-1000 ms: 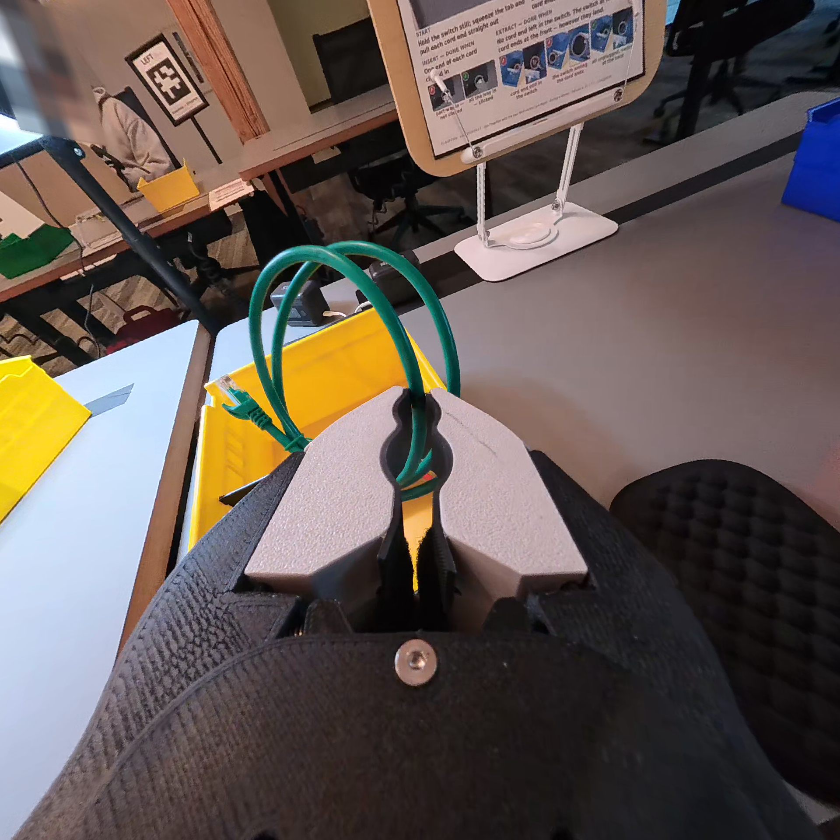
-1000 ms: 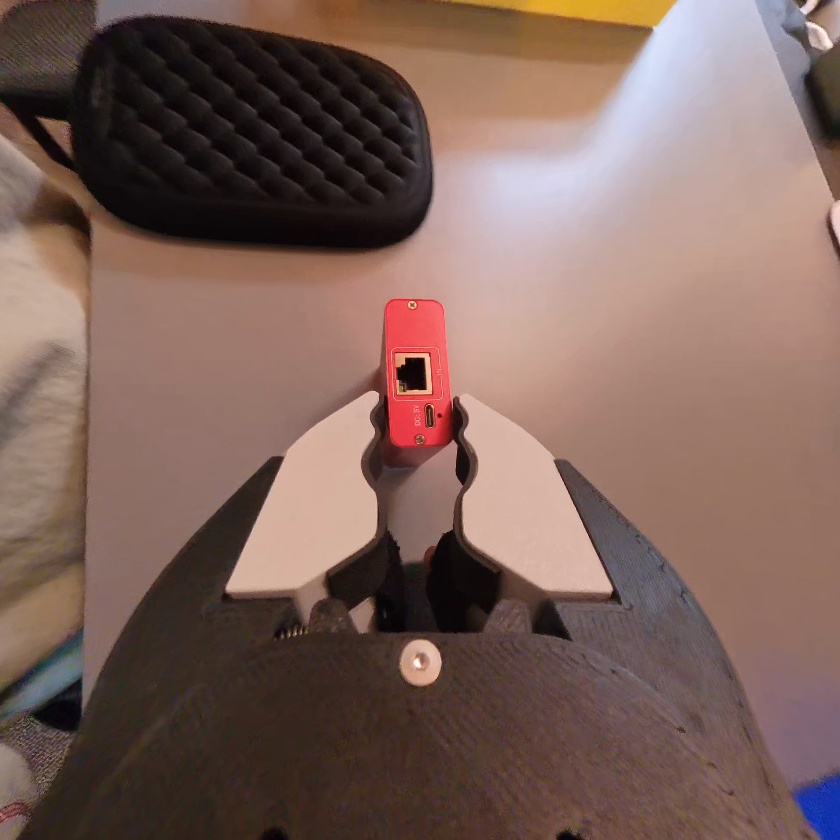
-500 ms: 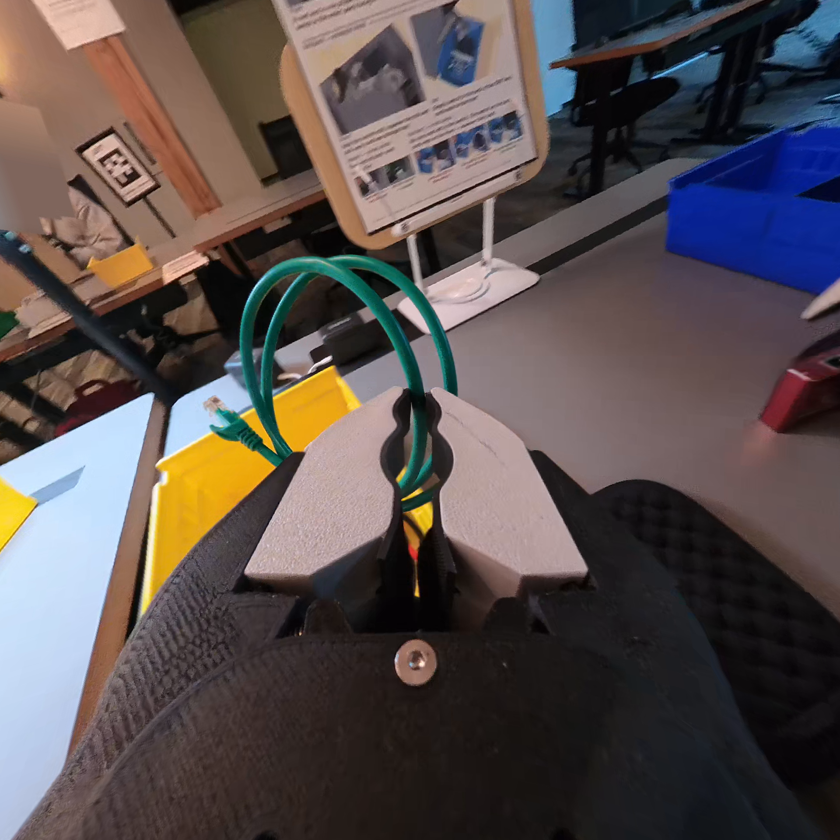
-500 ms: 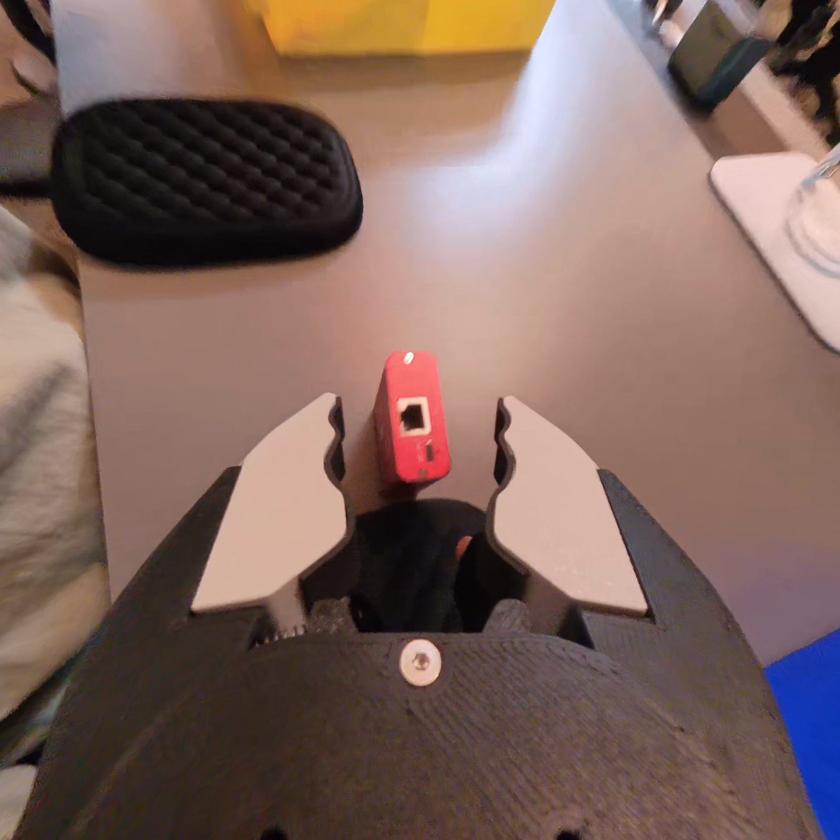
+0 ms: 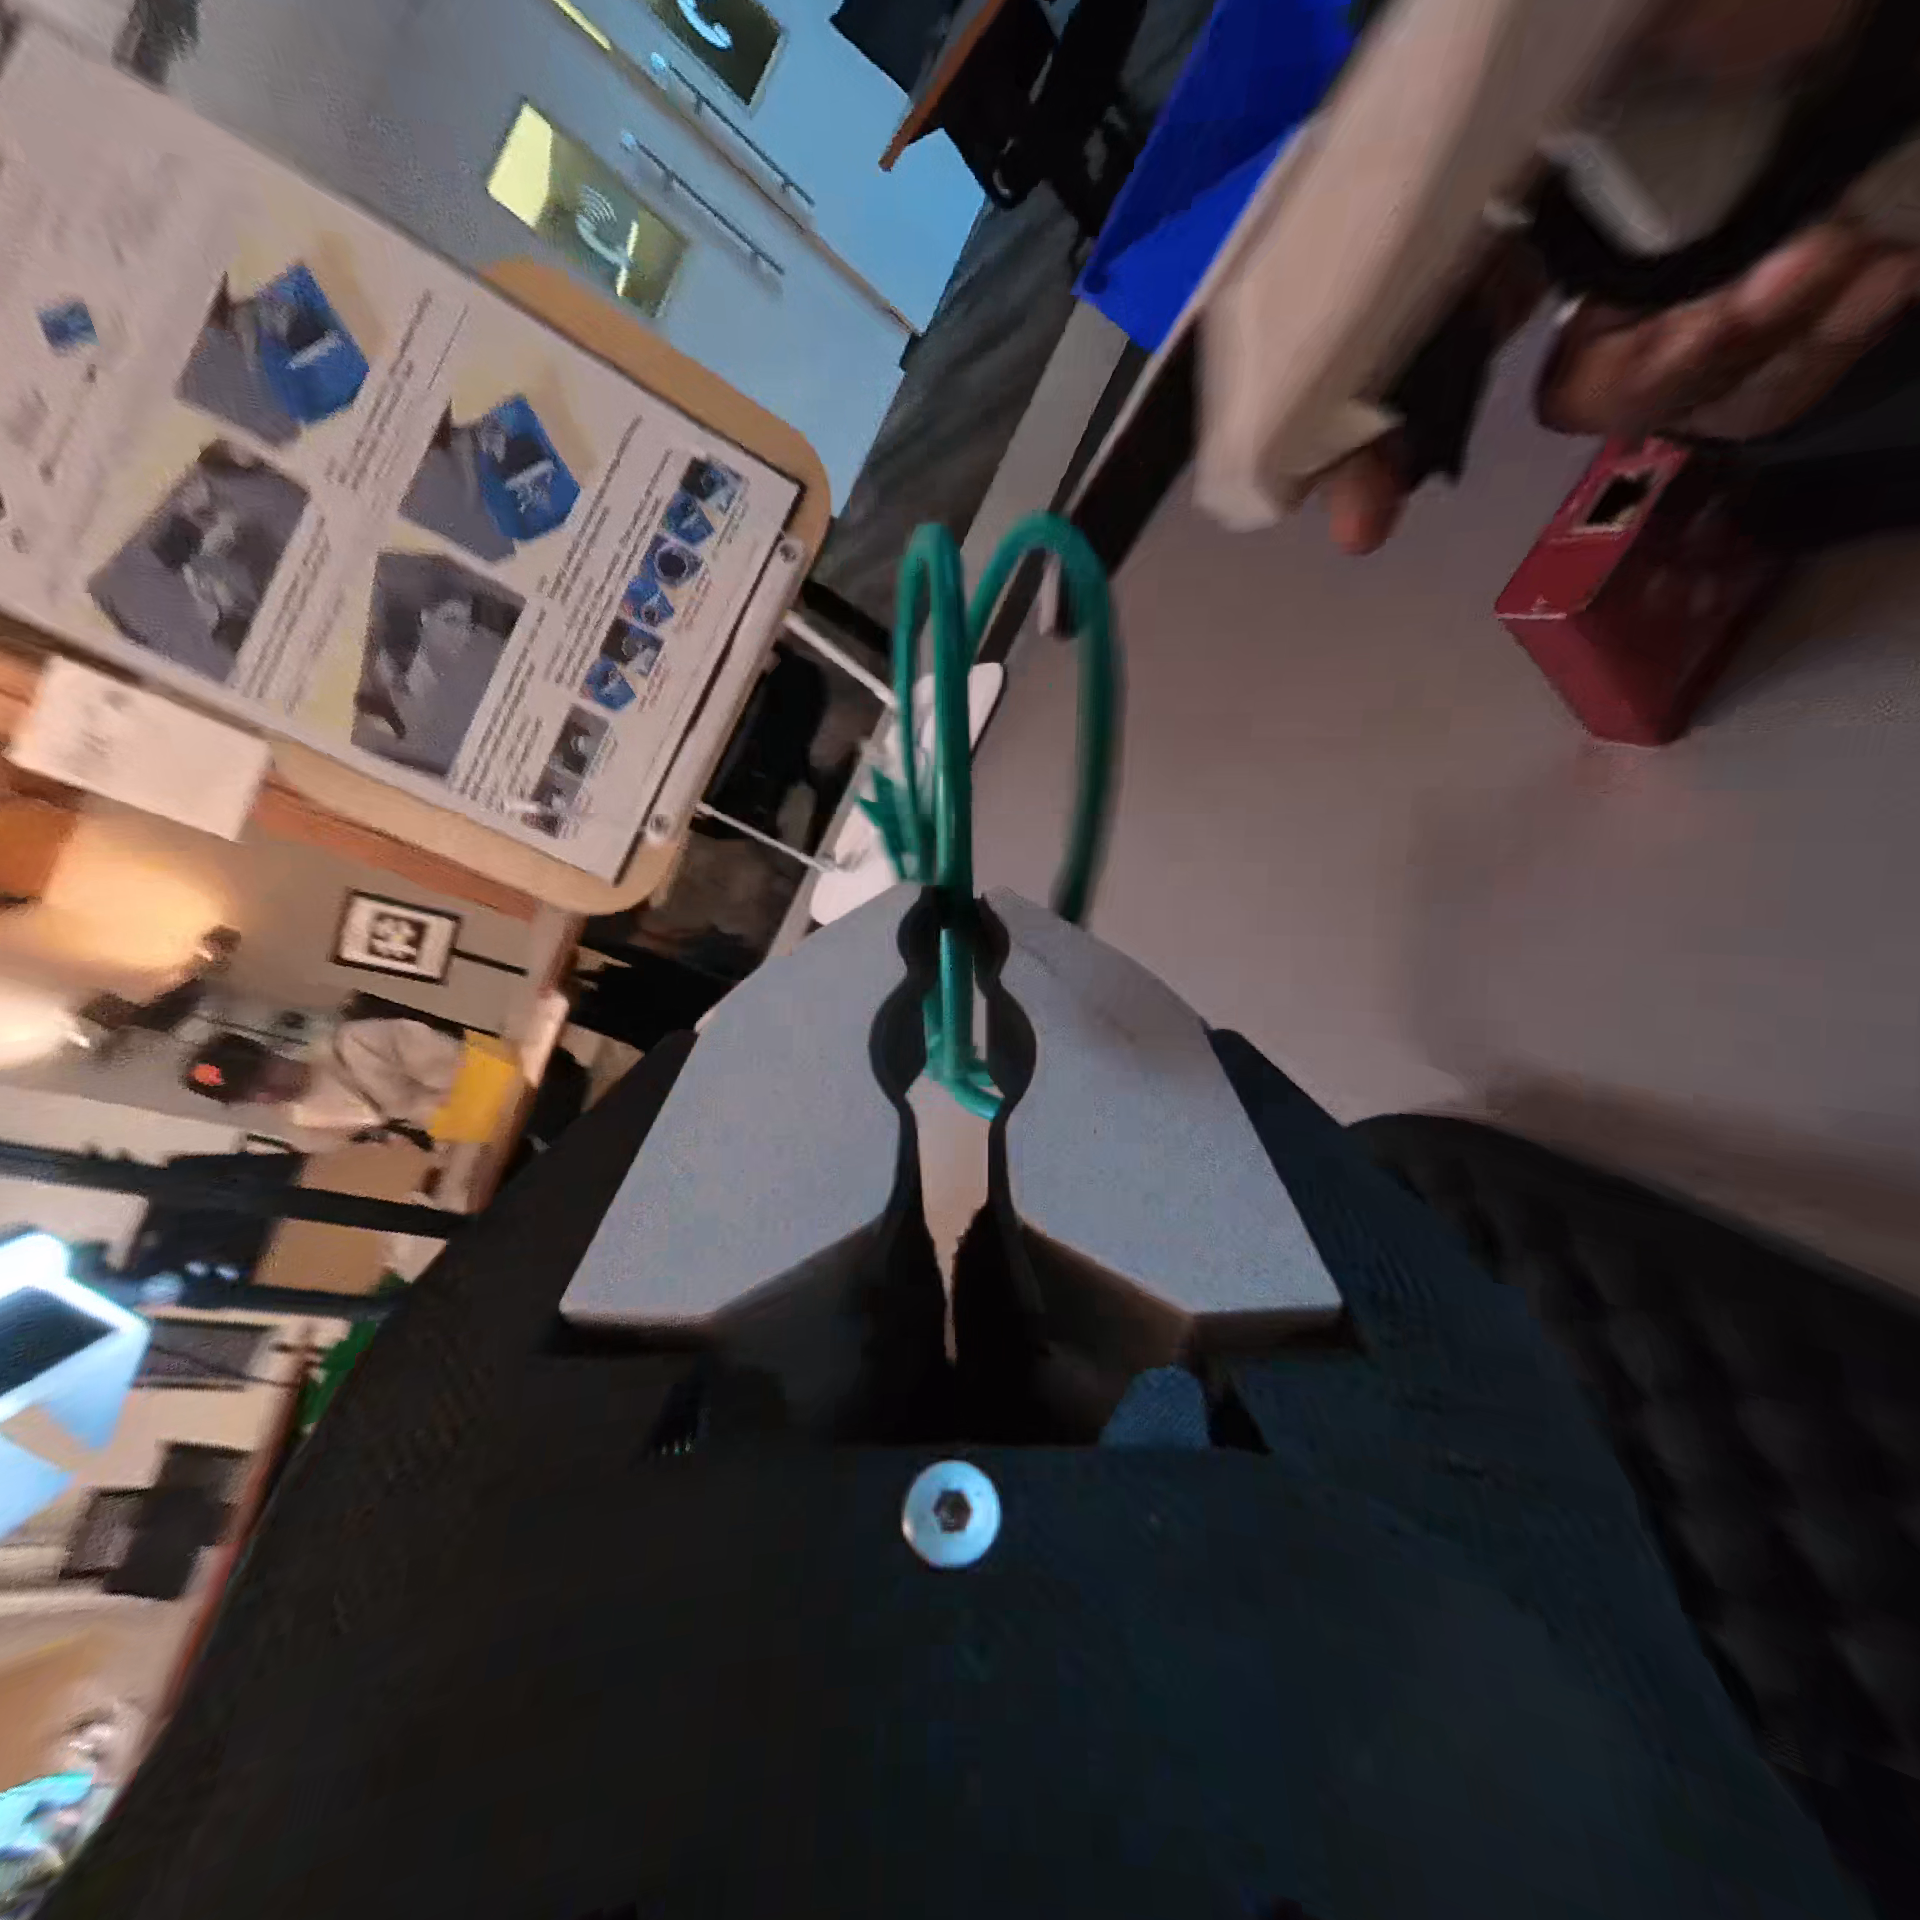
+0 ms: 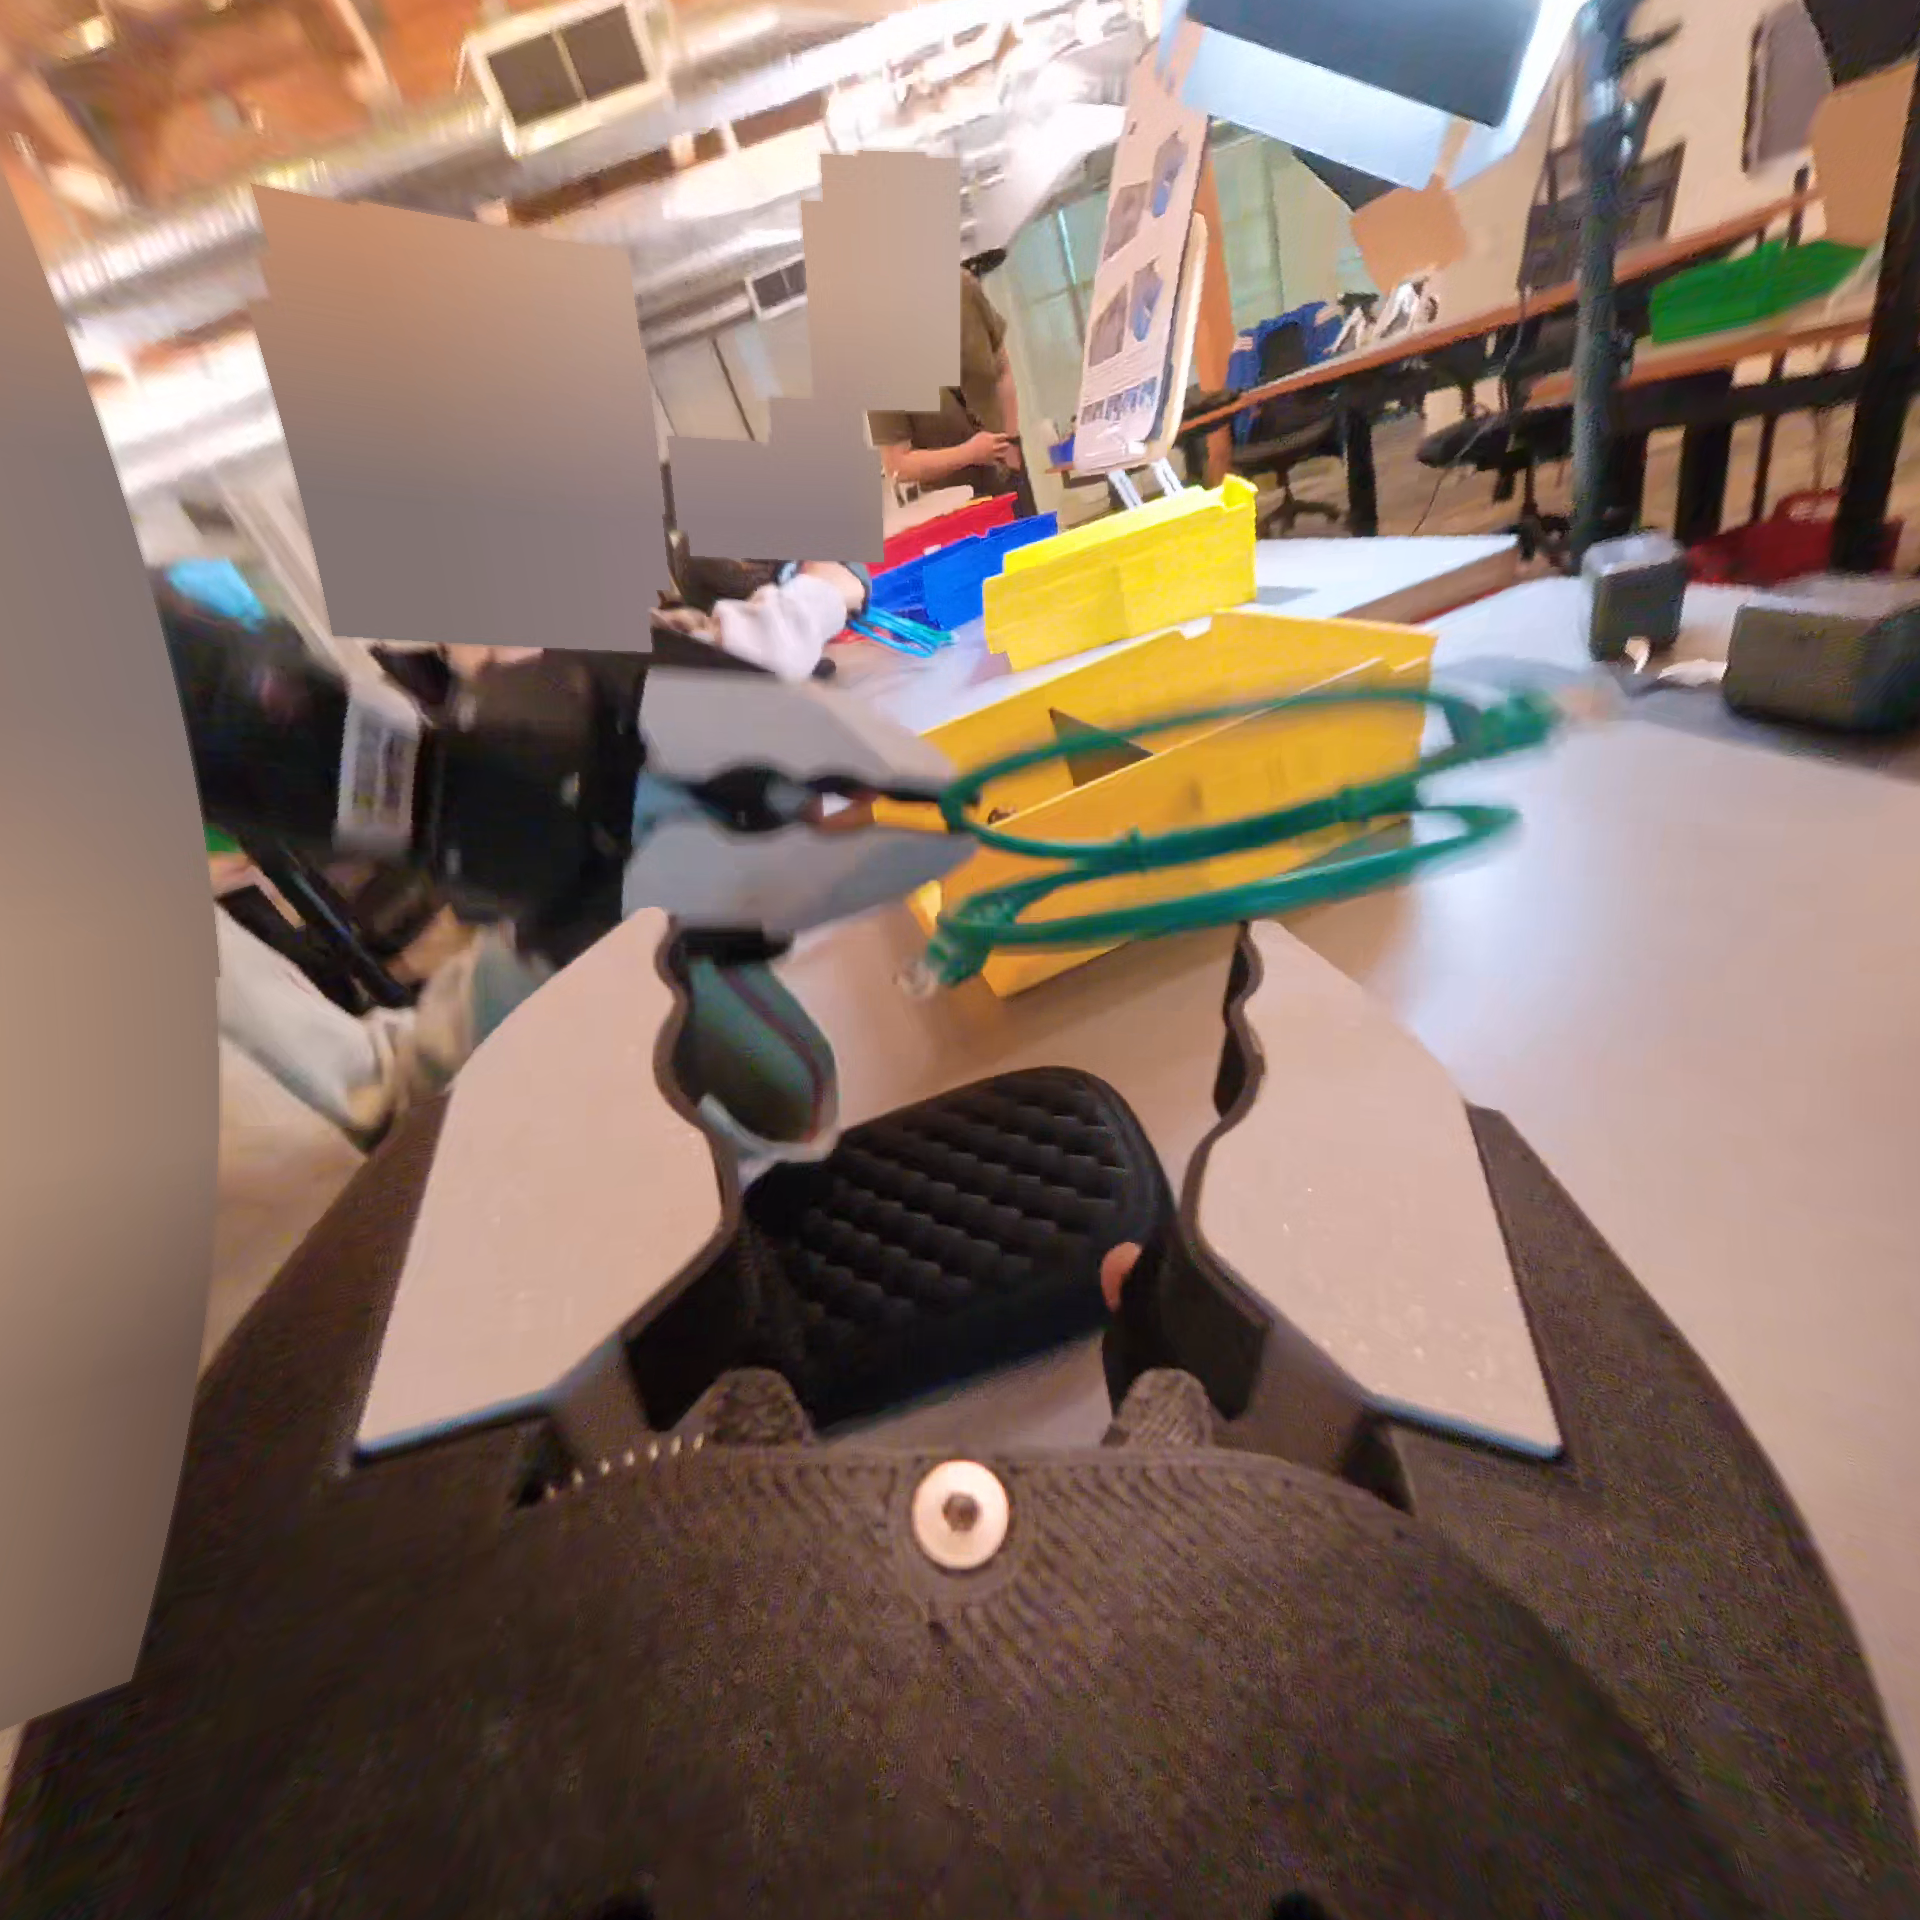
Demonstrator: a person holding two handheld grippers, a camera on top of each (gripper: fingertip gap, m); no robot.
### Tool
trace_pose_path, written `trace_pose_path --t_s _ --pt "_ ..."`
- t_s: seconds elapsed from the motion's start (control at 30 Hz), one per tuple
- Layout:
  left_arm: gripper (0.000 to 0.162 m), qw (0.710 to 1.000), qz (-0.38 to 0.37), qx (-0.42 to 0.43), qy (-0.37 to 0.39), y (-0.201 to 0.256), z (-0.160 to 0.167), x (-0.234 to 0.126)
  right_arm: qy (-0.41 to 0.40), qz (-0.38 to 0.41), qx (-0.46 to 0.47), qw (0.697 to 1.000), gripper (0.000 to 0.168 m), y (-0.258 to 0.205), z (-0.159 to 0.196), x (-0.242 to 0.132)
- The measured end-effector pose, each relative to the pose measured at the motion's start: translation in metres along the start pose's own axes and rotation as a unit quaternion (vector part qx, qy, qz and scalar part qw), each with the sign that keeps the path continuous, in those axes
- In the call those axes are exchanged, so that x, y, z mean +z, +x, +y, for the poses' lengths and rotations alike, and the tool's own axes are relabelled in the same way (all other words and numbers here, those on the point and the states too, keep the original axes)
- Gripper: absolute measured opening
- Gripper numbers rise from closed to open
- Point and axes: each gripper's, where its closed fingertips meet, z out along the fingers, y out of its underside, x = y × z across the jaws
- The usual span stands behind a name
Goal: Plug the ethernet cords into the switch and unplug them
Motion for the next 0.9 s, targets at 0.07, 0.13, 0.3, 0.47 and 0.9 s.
trace_pose_path --t_s 0.07,0.13,0.3,0.47,0.9 --pt "0.007 1.0 0.003 0.015 0.02 0.02 -0.01 0.01 0.012 0.012 0.052 0.998 0.099 0.012 0.0 0.004" --pt "0.007 0.999 0.005 0.023 0.045 0.034 -0.02 0.015 0.035 0.022 0.098 0.994 0.085 0.023 -0.002 0.004" --pt "0.007 0.985 -0.054 0.156 0.045 0.045 -0.023 0.022 0.069 -0.012 0.133 0.989 0.018 0.029 -0.003 -0.004" --pt "0.024 0.995 0.014 0.005 0.097 0.056 -0.024 0.024 0.056 -0.037 0.046 0.997 0.001 0.017 -0.001 -0.005" --pt "0.061 0.576 0.344 -0.697 0.253 0.03 -0.017 0.026 0.056 -0.271 -0.089 0.957 0.001 -0.057 -0.011 -0.038"
